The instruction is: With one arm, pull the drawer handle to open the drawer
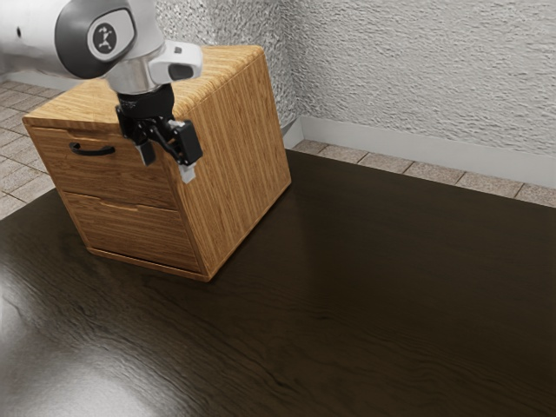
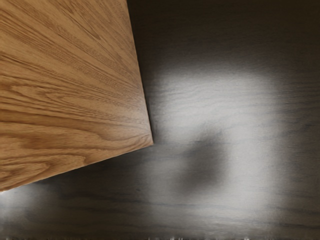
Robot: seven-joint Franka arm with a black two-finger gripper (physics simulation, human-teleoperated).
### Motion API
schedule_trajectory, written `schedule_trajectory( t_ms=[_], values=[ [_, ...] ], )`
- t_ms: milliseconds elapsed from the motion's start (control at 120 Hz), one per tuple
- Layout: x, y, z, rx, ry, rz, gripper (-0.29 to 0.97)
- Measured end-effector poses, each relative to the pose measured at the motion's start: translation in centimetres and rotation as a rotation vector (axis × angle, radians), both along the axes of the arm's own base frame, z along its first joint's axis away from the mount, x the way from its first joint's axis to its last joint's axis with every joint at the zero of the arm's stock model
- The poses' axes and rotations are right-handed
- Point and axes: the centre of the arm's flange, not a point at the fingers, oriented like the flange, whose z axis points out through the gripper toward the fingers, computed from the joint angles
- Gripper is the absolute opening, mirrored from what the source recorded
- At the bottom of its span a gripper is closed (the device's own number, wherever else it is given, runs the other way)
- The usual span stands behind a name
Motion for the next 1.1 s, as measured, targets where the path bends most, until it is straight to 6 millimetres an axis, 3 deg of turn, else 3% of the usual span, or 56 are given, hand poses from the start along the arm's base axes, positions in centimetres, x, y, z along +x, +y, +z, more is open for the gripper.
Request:
schedule_trajectory(
  t_ms=[150, 217, 258, 342, 442, 617, 675, 717, 792, 883, 950, 1100],
  values=[
    [-0.1, 0.4, 0.3, 0.026, 0.000, 0.003, 0.68],
    [-1.2, -0.1, 6.2, 0.053, -0.127, -0.002, 0.68],
    [-2.3, -1.5, 9.2, 0.061, -0.191, -0.026, 0.68],
    [-4.0, -5.1, 12.8, 0.063, -0.265, -0.089, 0.68],
    [-4.5, -6.6, 13.7, 0.064, -0.283, -0.119, 0.68],
    [-4.5, -6.4, 13.5, 0.061, -0.280, -0.119, 0.68],
    [-5.1, -8.1, 13.9, 0.050, -0.286, -0.153, 0.68],
    [-6.4, -10.2, 13.0, 0.027, -0.254, -0.201, 0.68],
    [-9.3, -13.3, 8.8, -0.013, -0.182, -0.277, 0.68],
    [-13.4, -11.1, 3.5, -0.044, -0.111, -0.259, 0.68],
    [-15.7, -9.3, 1.2, -0.094, -0.092, -0.258, 0.68],
    [-17.6, -6.8, 0.1, -0.057, -0.081, -0.249, 0.68]
  ],
)
